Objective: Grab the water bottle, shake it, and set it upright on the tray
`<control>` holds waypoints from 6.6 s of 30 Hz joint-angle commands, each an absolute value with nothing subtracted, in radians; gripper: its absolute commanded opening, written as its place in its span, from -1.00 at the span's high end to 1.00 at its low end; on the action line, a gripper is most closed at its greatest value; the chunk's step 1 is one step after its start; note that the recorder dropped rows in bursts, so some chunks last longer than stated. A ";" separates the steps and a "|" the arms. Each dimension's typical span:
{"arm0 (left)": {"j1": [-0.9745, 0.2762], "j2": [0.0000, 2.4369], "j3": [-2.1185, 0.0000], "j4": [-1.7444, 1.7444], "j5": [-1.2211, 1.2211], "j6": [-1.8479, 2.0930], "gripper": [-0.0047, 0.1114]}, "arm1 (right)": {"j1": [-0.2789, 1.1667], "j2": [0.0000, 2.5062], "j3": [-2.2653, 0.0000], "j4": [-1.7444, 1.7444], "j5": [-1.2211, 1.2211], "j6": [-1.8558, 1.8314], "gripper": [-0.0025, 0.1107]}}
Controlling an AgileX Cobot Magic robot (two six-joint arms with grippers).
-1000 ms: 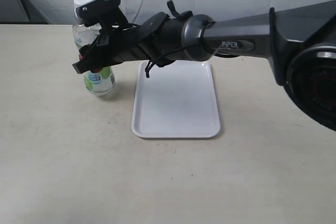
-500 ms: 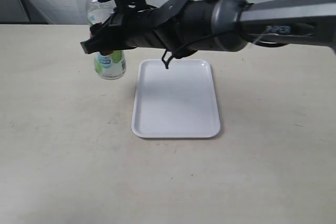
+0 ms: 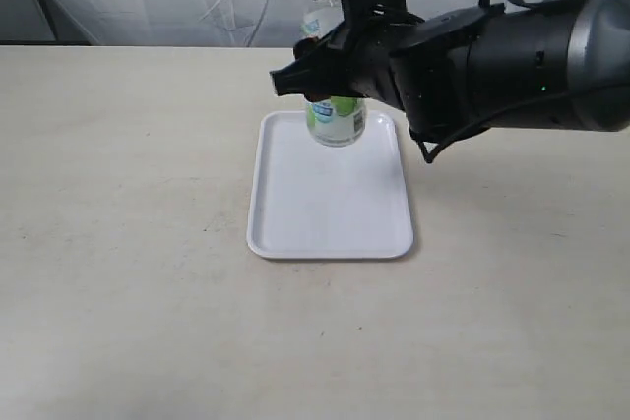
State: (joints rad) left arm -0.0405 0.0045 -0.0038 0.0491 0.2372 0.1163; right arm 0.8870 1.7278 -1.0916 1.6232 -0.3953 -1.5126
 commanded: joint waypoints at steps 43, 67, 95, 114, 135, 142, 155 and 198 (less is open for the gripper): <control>-0.041 0.000 0.000 0.046 0.239 0.114 0.91 | 0.828 1.622 -1.017 1.744 -0.371 -1.670 0.97; -0.041 0.000 0.000 0.046 0.239 0.114 0.91 | 0.828 1.556 -1.023 1.744 -0.270 -1.640 0.97; -0.041 0.000 0.000 0.046 0.239 0.114 0.91 | 0.840 1.642 -1.050 1.744 -0.224 -1.772 0.97; -0.041 0.000 0.000 0.046 0.239 0.114 0.91 | 0.838 1.562 -0.993 1.744 -0.292 -1.621 0.97; -0.041 0.000 0.000 0.046 0.239 0.112 0.91 | 0.838 1.616 -0.954 1.726 -0.121 -1.623 0.97; -0.041 0.000 0.000 0.046 0.239 0.112 0.91 | 0.838 1.622 -0.963 1.721 -0.383 -1.558 0.97; -0.041 0.000 0.000 0.046 0.239 0.114 0.91 | 0.767 1.664 -0.973 1.380 -0.179 -1.249 0.97; -0.041 0.000 0.000 0.046 0.239 0.114 0.91 | 0.729 1.891 -0.973 0.203 -0.245 -0.224 0.95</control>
State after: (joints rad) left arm -0.0405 0.0045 -0.0038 0.0491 0.2372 0.1163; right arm 0.7302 1.8905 -0.9685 0.2084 -0.2708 -0.2254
